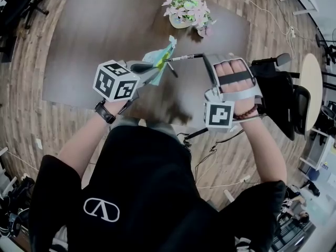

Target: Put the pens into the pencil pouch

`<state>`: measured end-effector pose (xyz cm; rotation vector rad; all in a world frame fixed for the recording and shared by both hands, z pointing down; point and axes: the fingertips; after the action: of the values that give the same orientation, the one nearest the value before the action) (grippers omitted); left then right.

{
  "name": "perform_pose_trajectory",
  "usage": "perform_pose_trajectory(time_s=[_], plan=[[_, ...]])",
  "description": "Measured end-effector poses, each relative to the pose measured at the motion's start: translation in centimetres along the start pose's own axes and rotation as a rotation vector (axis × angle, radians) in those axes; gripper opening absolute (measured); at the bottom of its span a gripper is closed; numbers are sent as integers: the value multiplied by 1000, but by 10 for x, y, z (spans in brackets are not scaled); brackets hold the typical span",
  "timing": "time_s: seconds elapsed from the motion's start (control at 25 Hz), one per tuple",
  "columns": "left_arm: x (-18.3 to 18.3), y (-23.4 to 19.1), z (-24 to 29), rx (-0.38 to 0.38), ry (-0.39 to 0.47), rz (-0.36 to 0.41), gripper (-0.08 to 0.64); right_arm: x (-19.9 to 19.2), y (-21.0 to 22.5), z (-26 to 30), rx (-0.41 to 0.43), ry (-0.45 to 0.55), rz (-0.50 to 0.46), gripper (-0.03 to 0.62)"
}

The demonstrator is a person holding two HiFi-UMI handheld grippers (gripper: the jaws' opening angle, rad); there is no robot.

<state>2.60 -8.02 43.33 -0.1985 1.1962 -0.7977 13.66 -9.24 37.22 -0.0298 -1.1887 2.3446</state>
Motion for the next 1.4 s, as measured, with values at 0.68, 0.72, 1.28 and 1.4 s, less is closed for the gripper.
perform_pose_trajectory(time_s=[0.68,0.72,1.28,1.4], plan=[[4,11,7,-32,2,-44,20,66,-8,37,171,76,-525,57],[6,12,7,-37,5,-39,20,72,-13,38,183,88,-535,57],[19,4,-1,-60,73,-49,20,72,21,16,66,212,-74,172],[26,1,-9,-56,110,-43,20,49,43,10,-14,216,294,171]])
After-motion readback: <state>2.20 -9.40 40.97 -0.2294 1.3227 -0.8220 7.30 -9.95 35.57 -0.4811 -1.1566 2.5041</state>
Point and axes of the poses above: the fingertips, and each gripper's own axes: z forward along the fingers, y to its right, x out of its top, and after that the axes turned 9 degrees about y, right-handed
